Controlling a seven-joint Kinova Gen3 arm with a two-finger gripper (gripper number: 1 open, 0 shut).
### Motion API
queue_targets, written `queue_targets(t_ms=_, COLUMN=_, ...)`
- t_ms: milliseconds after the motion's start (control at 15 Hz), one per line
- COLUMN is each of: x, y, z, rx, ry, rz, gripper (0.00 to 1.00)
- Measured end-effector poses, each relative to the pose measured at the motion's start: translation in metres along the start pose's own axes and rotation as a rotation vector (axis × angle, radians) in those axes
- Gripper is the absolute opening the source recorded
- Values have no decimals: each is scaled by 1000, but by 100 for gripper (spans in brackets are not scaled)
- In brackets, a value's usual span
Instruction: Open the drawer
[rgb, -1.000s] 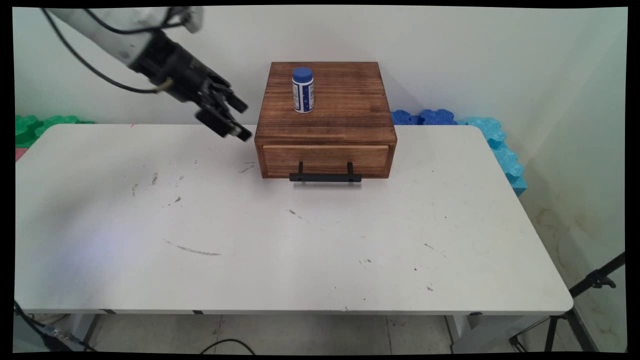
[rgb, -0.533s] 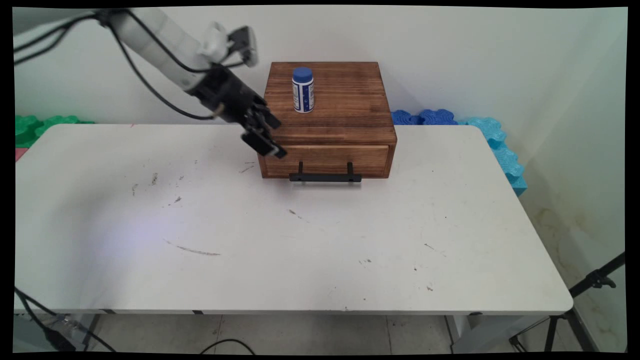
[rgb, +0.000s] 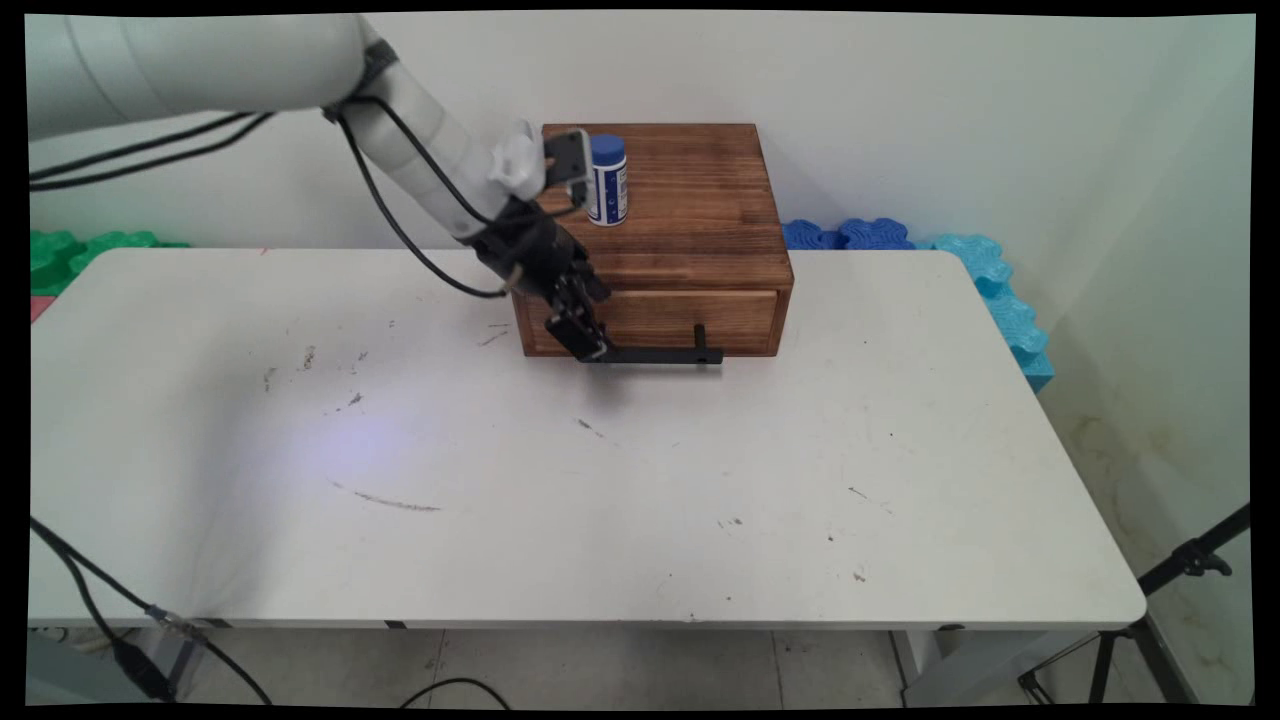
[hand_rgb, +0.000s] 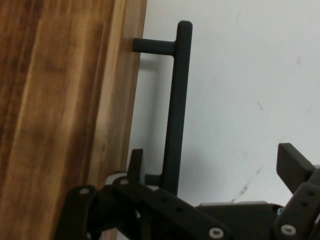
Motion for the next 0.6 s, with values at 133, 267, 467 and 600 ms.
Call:
queue_targets(t_ms=133, x=1, y=2, z=16, rx=-4, ry=-13, rz=19, gripper=100)
queue_targets(t_ms=267, x=2, y=3, z=28, rx=-5, ry=-20, rz=32, gripper=100)
queue_targets(t_ms=467, x=3, y=5, z=49, rx=-8, ry=-32, rz=55, gripper=100)
queue_targets(t_ms=600, x=4, y=7, z=62, rx=-9, ry=-38, rz=68, gripper=100)
